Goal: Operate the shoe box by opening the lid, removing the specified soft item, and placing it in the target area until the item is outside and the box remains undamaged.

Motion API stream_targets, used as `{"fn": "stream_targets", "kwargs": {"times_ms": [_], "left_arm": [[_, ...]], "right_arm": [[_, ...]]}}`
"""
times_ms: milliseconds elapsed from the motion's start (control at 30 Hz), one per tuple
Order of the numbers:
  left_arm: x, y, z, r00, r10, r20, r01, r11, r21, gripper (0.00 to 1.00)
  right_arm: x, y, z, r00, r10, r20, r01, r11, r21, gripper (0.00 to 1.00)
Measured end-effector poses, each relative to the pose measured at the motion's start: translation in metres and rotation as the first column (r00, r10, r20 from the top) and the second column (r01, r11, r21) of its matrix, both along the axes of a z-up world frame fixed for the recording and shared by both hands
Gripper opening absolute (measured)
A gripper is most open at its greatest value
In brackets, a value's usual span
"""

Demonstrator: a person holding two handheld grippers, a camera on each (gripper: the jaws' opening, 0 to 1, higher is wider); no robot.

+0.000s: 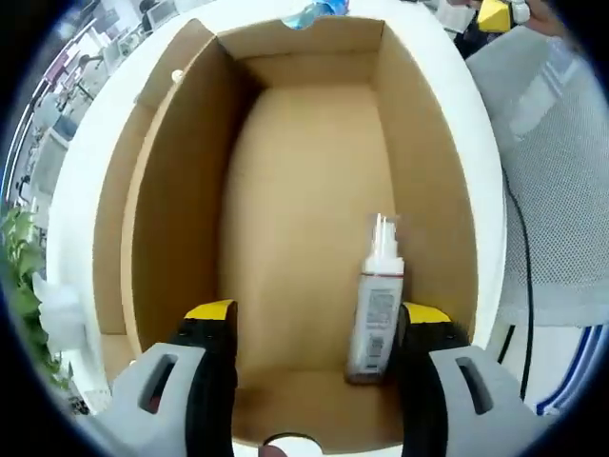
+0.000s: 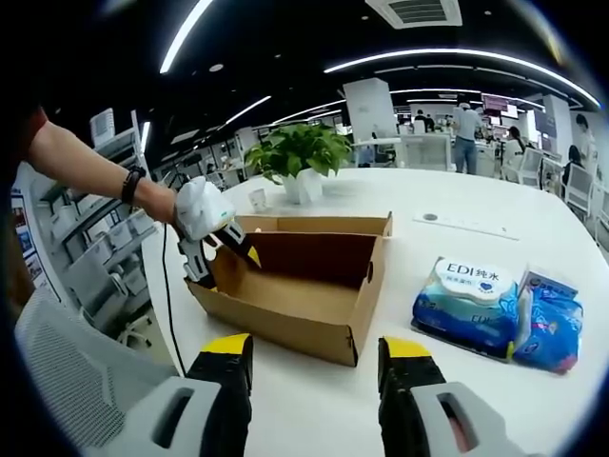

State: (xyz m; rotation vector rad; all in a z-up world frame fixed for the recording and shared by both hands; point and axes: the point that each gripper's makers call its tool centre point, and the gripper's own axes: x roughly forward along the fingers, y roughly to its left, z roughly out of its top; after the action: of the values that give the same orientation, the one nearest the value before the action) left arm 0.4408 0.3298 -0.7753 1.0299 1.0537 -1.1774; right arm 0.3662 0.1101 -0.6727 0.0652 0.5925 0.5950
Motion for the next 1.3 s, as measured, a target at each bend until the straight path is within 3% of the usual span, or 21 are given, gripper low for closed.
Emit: {"fn": "stream_targets", "kwargs": {"times_ms": [200, 467, 567, 633, 733, 767, 867, 967, 1300], "left_arm": [[0.001, -0.004, 0.004, 0.999, 0.033, -0.008, -0.033, 0.999, -0.04, 0.64], [-0.004, -0.014, -0.007, 0.997, -0.083, 0.002, 0.083, 0.996, -0.024, 0.57], [-0.008, -0.02, -0.009, 0.99, -0.142, 0.004, 0.142, 0.989, -0.028, 0.47], [-0.018, -0.023, -0.011, 0.983, -0.181, -0.024, 0.181, 0.983, -0.024, 0.34], [-0.029, -0.024, -0.016, 0.952, -0.305, -0.034, 0.306, 0.952, 0.008, 0.2], [-0.03, -0.024, -0.017, 0.949, -0.313, -0.037, 0.314, 0.949, 0.015, 0.19], [-0.028, -0.024, -0.018, 0.959, -0.28, -0.041, 0.281, 0.96, 0.01, 0.19], [-0.027, -0.025, -0.015, 0.98, -0.191, -0.052, 0.189, 0.981, -0.045, 0.18], [-0.021, -0.015, 0.001, 0.993, -0.11, -0.039, 0.106, 0.99, -0.092, 0.18]], "right_arm": [[0.001, 0.001, 0.0, 1.0, -0.001, 0.003, 0.001, 1.0, 0.003, 0.5], [0.0, 0.002, 0.0, 1.0, 0.008, 0.005, -0.008, 1.0, -0.002, 0.48], [0.001, 0.0, 0.0, 1.0, 0.001, 0.002, -0.001, 1.0, 0.0, 0.47], [0.001, 0.0, -0.001, 1.0, -0.001, 0.0, 0.001, 1.0, 0.001, 0.47], [0.001, 0.0, -0.001, 1.0, 0.0, 0.0, 0.0, 1.0, -0.001, 0.46], [0.001, 0.0, -0.001, 1.0, 0.0, 0.0, 0.0, 1.0, -0.001, 0.46], [0.001, 0.0, -0.002, 1.0, -0.001, -0.004, 0.001, 1.0, 0.0, 0.45], [0.001, 0.002, -0.002, 1.0, 0.008, -0.003, -0.008, 1.0, 0.002, 0.45], [-0.007, 0.022, 0.001, 0.996, 0.093, 0.01, -0.093, 0.996, 0.012, 0.45]]}}
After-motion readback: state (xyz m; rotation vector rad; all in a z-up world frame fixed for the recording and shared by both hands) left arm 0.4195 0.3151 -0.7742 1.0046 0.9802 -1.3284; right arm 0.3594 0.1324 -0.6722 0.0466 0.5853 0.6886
